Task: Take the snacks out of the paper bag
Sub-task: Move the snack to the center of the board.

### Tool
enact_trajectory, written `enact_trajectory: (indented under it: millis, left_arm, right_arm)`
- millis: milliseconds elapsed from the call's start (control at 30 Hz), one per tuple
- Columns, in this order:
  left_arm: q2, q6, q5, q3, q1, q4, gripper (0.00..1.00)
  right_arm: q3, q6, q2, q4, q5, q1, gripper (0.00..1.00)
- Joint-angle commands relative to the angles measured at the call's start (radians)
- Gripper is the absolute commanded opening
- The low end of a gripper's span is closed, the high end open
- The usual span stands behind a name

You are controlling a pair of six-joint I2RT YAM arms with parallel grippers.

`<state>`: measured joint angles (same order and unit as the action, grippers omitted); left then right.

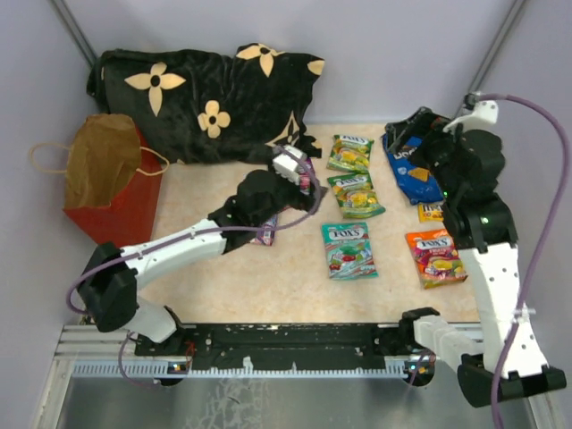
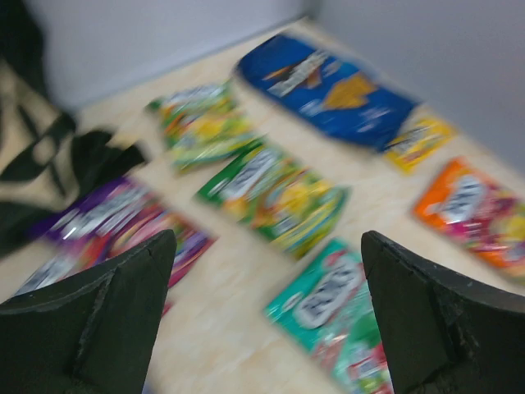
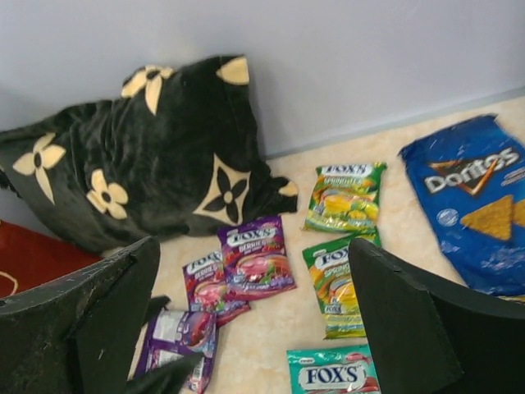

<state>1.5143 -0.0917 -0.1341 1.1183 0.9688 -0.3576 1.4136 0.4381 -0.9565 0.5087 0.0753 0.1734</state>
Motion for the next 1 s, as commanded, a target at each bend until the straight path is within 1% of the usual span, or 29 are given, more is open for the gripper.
enact_trajectory:
  millis: [0, 100, 167, 233, 300, 333, 433, 500, 600, 733, 833, 967]
  left_arm:
    - [-0.05, -0.036, -0.114, -0.125, -0.157, 0.175, 1.0]
    - [-0.06, -0.074, -0.093, -0.16, -0.296, 0.264, 1.0]
    - [-0.049, -0.099, -0.03, -0.175, -0.379, 0.289, 1.0]
    - [-0.022, -0.113, 0.016, -0.178, -0.433, 0.302, 1.0]
    - [0.026, -0.125, 0.045, -0.169, -0.459, 0.31, 1.0]
    - [0.052, -0.134, 0.053, -0.157, -0.466, 0.325, 1.0]
    - [0.144, -0.159, 0.086, -0.127, -0.472, 0.368, 0.99]
    - [0.182, -0.175, 0.103, -0.14, -0.471, 0.352, 0.98]
    - [0.201, -0.21, 0.11, -0.193, -0.47, 0.318, 0.98]
    - [0.19, -0.243, 0.066, -0.266, -0.47, 0.319, 0.98]
    - [0.179, -0.248, 0.025, -0.316, -0.471, 0.339, 0.98]
    - [0.154, -0.228, -0.056, -0.36, -0.472, 0.372, 0.98]
  right_arm:
    - [-0.099, 0.049, -0.095, -0.125, -0.104, 0.017, 0.97]
    - [-0.133, 0.004, -0.192, -0.152, -0.01, 0.143, 0.97]
    - [-0.139, -0.007, -0.29, -0.181, 0.004, 0.217, 0.97]
    - [-0.14, -0.002, -0.376, -0.226, 0.0, 0.249, 0.93]
    - [-0.127, -0.005, -0.469, -0.273, 0.0, 0.269, 0.89]
    - [-0.11, -0.009, -0.523, -0.287, -0.004, 0.276, 0.84]
    - [-0.028, -0.027, -0.702, -0.296, -0.026, 0.293, 0.77]
    - [0.037, -0.046, -0.823, -0.299, -0.036, 0.308, 0.73]
    - [0.125, -0.071, -0.957, -0.304, -0.048, 0.333, 0.7]
    - [0.208, -0.089, -1.084, -0.321, -0.039, 0.363, 0.7]
    - [0.247, -0.089, -1.155, -0.309, -0.014, 0.371, 0.76]
    - [0.232, -0.041, -1.194, -0.293, 0.075, 0.377, 0.81]
